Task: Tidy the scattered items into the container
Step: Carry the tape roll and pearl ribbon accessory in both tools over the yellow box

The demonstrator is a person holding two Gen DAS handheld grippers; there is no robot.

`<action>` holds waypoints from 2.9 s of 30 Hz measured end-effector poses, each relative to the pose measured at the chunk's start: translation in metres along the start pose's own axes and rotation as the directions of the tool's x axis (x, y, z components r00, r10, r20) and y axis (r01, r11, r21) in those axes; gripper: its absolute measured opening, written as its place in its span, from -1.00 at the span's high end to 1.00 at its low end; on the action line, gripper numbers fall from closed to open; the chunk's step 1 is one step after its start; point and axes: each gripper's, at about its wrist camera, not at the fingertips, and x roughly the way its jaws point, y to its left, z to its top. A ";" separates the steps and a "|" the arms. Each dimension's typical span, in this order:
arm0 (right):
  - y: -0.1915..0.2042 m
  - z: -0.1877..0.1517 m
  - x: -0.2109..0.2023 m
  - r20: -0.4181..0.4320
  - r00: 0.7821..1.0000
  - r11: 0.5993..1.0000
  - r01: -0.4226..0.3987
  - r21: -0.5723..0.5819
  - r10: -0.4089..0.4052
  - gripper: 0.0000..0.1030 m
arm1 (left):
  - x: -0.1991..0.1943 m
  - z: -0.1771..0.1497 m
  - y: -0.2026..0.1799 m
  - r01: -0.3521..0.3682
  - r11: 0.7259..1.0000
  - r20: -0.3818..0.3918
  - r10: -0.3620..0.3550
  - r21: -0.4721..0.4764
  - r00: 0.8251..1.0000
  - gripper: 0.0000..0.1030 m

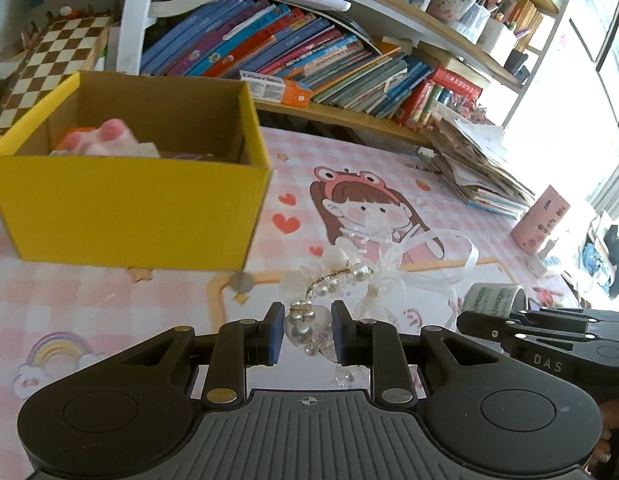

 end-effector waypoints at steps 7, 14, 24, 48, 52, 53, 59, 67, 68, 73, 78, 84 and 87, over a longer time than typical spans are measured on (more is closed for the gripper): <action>0.041 -0.019 -0.017 0.019 1.000 1.000 0.023 0.015 -0.023 0.82 | -0.029 -0.013 0.024 0.025 0.999 0.007 -0.025 0.022 1.000 0.55; 0.079 -0.027 -0.026 0.026 0.999 1.000 0.019 0.000 -0.019 0.82 | -0.057 -0.023 0.048 0.033 0.999 0.022 -0.033 0.018 0.999 0.55; 0.129 -0.027 -0.026 0.012 1.000 0.997 -0.027 -0.077 0.028 0.82 | -0.086 -0.038 0.085 0.016 0.999 0.046 -0.014 -0.042 0.999 0.55; 0.184 -0.013 -0.008 0.005 0.995 0.980 -0.095 -0.175 0.098 0.82 | -0.111 -0.036 0.130 -0.022 0.994 0.096 0.033 -0.110 0.995 0.55; 0.187 -0.012 -0.007 0.005 0.994 0.977 -0.104 -0.186 0.107 0.82 | -0.110 -0.035 0.131 -0.023 0.993 0.096 0.034 -0.114 0.995 0.55; 0.188 -0.012 -0.006 0.002 0.994 0.976 -0.106 -0.189 0.108 0.82 | -0.110 -0.035 0.132 -0.023 0.993 0.096 0.034 -0.115 0.995 0.55; 0.190 -0.009 -0.003 0.001 0.994 0.973 -0.111 -0.202 0.114 0.82 | -0.110 -0.032 0.134 -0.027 0.991 0.102 0.041 -0.128 0.994 0.55; 0.187 0.000 0.000 0.021 0.993 0.969 -0.112 -0.220 0.119 0.82 | -0.105 -0.022 0.132 -0.022 0.990 0.119 0.038 -0.136 0.992 0.55; 0.186 0.002 0.000 0.025 0.992 0.968 -0.113 -0.225 0.121 0.82 | -0.105 -0.020 0.131 -0.022 0.990 0.123 0.039 -0.137 0.992 0.55; 0.183 0.016 0.004 0.050 0.989 0.963 -0.125 -0.240 0.141 0.82 | -0.105 -0.009 0.129 -0.032 0.989 0.152 0.054 -0.143 0.987 0.55; 0.181 0.040 0.008 0.084 0.981 0.952 -0.147 -0.268 0.176 0.82 | -0.106 0.011 0.131 -0.051 0.987 0.195 0.080 -0.152 0.977 0.55; 0.177 0.076 0.015 0.135 0.966 0.937 -0.172 -0.303 0.221 0.82 | -0.100 0.043 0.131 -0.073 0.985 0.249 0.110 -0.154 0.962 0.55; 0.174 0.094 0.019 0.160 0.956 0.929 -0.184 -0.321 0.245 0.82 | -0.096 0.059 0.131 -0.083 0.985 0.272 0.123 -0.153 0.954 0.55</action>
